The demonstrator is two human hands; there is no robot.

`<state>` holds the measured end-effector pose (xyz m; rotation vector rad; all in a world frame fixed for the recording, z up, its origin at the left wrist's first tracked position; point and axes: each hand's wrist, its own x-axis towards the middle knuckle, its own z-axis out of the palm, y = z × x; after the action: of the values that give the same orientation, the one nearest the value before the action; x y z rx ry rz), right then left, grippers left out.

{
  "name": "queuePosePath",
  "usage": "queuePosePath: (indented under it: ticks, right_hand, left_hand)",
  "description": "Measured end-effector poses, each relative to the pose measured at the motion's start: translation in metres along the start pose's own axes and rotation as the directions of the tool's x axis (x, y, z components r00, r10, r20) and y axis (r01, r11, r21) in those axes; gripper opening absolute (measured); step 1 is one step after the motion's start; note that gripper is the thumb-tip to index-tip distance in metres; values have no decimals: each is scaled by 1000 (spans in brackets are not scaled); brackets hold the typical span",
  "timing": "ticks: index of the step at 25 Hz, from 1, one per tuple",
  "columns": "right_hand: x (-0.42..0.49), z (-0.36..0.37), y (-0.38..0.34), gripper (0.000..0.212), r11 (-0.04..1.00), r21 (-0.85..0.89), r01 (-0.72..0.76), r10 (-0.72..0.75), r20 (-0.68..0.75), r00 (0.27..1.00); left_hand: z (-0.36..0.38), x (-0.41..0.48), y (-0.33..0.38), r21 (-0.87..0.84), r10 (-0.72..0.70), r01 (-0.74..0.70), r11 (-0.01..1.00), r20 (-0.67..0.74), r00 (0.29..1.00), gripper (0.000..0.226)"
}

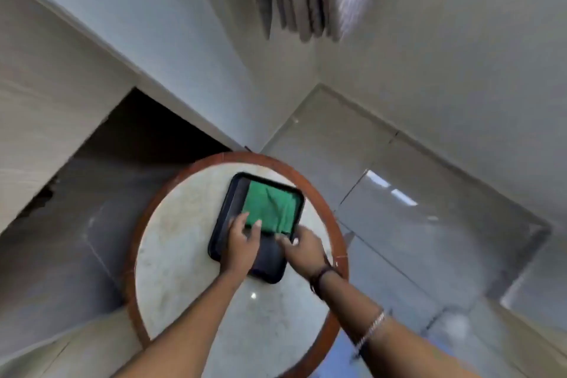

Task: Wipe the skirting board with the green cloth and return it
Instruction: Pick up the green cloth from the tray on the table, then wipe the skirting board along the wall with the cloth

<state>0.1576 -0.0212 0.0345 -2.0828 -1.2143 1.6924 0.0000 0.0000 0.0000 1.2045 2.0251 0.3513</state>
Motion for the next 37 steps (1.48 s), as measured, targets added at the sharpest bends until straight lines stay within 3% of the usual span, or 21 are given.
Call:
queuePosePath:
  ticks: [3, 6, 9, 13, 16, 18, 21, 24, 27, 30, 33, 37]
  right_hand:
    - [70, 21, -38, 44, 995, -100, 26, -33, -71, 997]
    - [93, 31, -55, 55, 981, -152, -118, 94, -157, 983]
    - [95, 37, -47, 44, 980, -64, -188, 169, -227, 959]
    - [95, 25, -27, 33, 992, 25, -123, 126, -162, 979]
    - [92, -8, -14, 29, 938, 333, -96, 120, -50, 992]
    - [87, -43, -2, 30, 891, 450, -59, 63, 5, 998]
    - [74, -105, 29, 31, 925, 373, 71, -80, 8, 997]
    - [74, -187, 68, 36, 966, 170, 196, -175, -132, 976]
    - [80, -282, 122, 43, 917, -315, 244, -360, -391, 847]
    - [103, -367, 182, 52, 774, -632, 43, -507, -578, 640]
    - [160, -411, 235, 70, 626, -759, -178, -608, -618, 498]
    - [251, -434, 290, 87, 411, -861, -300, -803, -498, 327]
  left_hand:
    - [23, 54, 4, -30, 22, -22, 999, 0, 1000, 54]
    - [29, 77, -5, 50, -45, 48, 998, -60, 997, 51]
    - [23, 89, -13, 112, -84, 88, 990, -43, 996, 41]
    - [16, 84, -3, -252, -199, 241, 937, 180, 963, 30]
    - [7, 58, 23, -492, -252, 365, 790, 282, 926, 39]
    - [11, 38, 53, -578, -229, 424, 697, 381, 896, 40]
    - [40, 13, 102, -596, -146, 440, 672, 477, 867, 44]
    - [102, -2, 156, -541, -100, 376, 752, 471, 876, 26]
    - [197, -14, 200, -521, -130, 334, 786, 388, 912, 18]
    - [319, -2, 213, -555, -202, 296, 778, 224, 953, 15]
    - [444, 45, 206, -507, -322, 308, 805, 63, 945, 22]
    - [592, 133, 194, -598, -391, 346, 723, 59, 918, 27]
